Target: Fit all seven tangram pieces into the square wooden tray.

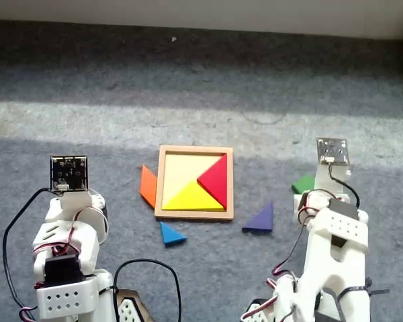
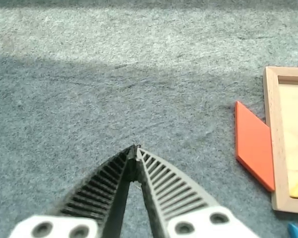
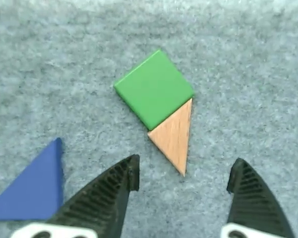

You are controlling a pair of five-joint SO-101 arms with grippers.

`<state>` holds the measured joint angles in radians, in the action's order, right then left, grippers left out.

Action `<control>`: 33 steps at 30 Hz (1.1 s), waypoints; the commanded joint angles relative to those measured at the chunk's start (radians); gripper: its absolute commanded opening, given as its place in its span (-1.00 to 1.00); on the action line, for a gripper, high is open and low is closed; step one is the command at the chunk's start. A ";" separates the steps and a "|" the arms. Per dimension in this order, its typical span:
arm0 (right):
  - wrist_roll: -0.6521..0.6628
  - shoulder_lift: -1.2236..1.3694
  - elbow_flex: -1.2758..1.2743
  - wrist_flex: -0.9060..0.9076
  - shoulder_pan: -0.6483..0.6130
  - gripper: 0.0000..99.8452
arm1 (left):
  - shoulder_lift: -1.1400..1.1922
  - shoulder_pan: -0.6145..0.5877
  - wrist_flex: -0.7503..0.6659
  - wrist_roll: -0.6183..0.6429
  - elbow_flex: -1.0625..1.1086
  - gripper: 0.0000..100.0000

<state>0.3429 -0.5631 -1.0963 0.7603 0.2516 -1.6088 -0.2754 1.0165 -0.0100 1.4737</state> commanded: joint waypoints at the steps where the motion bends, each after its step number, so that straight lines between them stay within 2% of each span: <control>1: -0.011 0.186 0.127 -0.027 -0.015 -0.44 | -0.007 -0.004 -0.003 0.005 -0.007 -0.99; 6: -0.011 0.433 0.272 -0.027 -0.015 -0.49 | -0.007 -0.002 -0.003 0.005 -0.007 -0.99; 11: -0.011 0.555 0.361 -0.027 -0.016 -0.60 | -0.007 -0.002 -0.003 0.005 -0.005 -0.99; 16: -0.006 0.567 0.369 -0.027 -0.015 -0.63 | -0.007 -0.002 -0.003 0.005 -0.005 -0.99; 23: -0.005 0.565 0.367 -0.027 -0.013 -0.89 | -0.007 -0.001 -0.003 0.005 -0.005 -0.99; 33: -0.003 0.512 0.366 -0.027 -0.008 -0.90 | -0.007 -0.001 -0.005 0.005 -0.005 -0.99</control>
<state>0.3383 -0.0169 -0.7419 0.7495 0.2608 -1.6088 -0.2754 1.0165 -0.0100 1.4737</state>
